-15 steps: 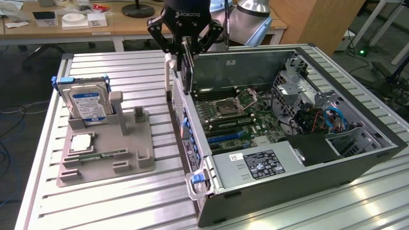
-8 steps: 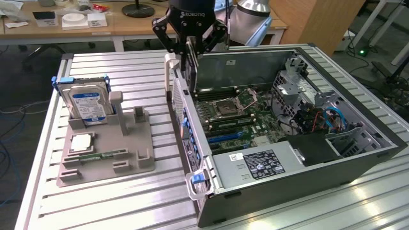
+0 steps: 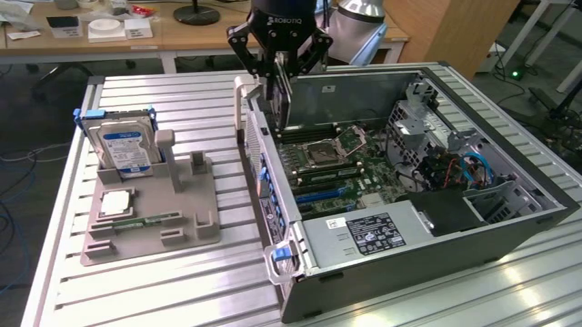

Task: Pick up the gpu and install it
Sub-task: 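Pick up the gpu and move the gpu toward the slot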

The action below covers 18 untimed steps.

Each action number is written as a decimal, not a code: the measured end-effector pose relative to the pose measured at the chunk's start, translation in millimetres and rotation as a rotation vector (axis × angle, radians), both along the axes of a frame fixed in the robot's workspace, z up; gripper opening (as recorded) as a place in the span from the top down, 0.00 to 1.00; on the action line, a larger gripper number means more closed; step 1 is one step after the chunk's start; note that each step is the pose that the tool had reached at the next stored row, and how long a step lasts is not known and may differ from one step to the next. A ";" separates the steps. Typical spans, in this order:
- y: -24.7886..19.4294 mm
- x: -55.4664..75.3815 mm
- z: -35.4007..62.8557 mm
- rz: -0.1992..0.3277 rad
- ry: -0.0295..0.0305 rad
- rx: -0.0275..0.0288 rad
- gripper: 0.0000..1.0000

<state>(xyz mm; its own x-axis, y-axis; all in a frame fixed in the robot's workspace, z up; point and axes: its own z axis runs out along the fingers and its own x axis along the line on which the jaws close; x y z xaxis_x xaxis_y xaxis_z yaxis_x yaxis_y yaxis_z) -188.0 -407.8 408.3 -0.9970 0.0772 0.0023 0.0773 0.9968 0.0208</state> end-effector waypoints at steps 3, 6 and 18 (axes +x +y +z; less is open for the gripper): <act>0.0 4.8 0.0 0.000 0.0000 0.0000 0.72; 0.0 9.5 -0.1 0.000 0.0000 0.0000 0.72; 0.0 26.9 -0.2 0.000 0.0000 0.0000 0.72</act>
<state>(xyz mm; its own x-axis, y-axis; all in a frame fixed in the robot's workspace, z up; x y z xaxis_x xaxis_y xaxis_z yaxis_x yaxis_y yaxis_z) -161.1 -407.8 408.1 -0.9970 0.0772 0.0023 0.0772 0.9968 0.0208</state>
